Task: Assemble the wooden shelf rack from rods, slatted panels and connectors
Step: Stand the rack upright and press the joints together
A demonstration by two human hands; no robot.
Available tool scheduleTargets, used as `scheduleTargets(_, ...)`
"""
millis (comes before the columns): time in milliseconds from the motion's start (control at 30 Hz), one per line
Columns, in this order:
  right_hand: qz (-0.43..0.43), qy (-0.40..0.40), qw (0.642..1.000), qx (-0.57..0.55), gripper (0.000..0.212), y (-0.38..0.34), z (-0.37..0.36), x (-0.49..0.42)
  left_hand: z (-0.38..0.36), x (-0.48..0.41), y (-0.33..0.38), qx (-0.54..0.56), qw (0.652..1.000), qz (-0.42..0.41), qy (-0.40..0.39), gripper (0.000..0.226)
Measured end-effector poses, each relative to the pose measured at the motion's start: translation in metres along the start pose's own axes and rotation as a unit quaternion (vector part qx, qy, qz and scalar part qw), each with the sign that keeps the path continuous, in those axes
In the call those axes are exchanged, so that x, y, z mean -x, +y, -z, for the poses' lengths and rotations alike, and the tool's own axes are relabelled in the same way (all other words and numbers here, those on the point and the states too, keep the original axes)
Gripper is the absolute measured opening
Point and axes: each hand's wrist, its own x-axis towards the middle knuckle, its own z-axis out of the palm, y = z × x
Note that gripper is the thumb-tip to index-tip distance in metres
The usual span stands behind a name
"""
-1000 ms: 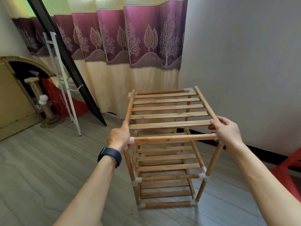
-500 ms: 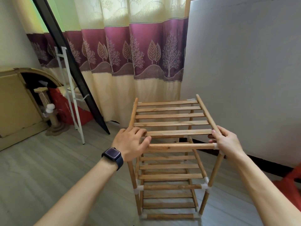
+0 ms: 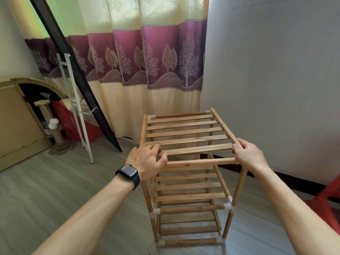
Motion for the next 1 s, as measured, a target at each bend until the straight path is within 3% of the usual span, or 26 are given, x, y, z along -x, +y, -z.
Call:
scheduleTargets(200,-0.023,0.026,0.994,0.103,0.036,-0.007,-0.006,0.005,0.004,-0.006,-0.005,0.026,0.999,0.008,-0.018,0.040)
scheduleTargets(300,-0.023,0.054,0.991,0.119,0.037,-0.007,-0.009,0.012,0.003,-0.009,-0.002,0.039,0.998,0.029,-0.045,0.040)
scheduleTargets(367,0.005,0.076,0.983,0.166,0.040,-0.009,-0.011,0.018,0.002,-0.013,-0.002,0.047,0.997,0.036,-0.047,0.041)
scheduleTargets(433,0.096,0.099,0.956,0.257,0.052,-0.012,-0.012,0.023,0.000,-0.016,-0.004,0.051,0.997,0.035,-0.043,0.040)
scheduleTargets(533,0.221,0.022,0.905,0.362,0.077,-0.017,-0.010,0.024,-0.001,-0.018,-0.004,0.050,0.997,0.032,-0.043,0.038)
scheduleTargets(667,0.182,-0.124,0.879,0.423,0.113,-0.028,-0.010,0.011,-0.002,-0.019,-0.005,0.050,0.998,0.032,-0.036,0.038)
scheduleTargets(733,0.184,-0.110,0.862,0.459,0.100,-0.032,-0.017,0.007,-0.003,-0.019,-0.005,0.051,0.997,0.036,-0.038,0.038)
scheduleTargets(833,0.210,-0.026,0.859,0.467,0.047,-0.032,-0.027,0.011,-0.004,-0.018,-0.004,0.052,0.997,0.045,-0.032,0.038)
scheduleTargets(1000,0.213,-0.024,0.856,0.470,0.046,-0.032,-0.026,0.014,-0.003,-0.020,-0.006,0.057,0.997,0.038,-0.033,0.033)
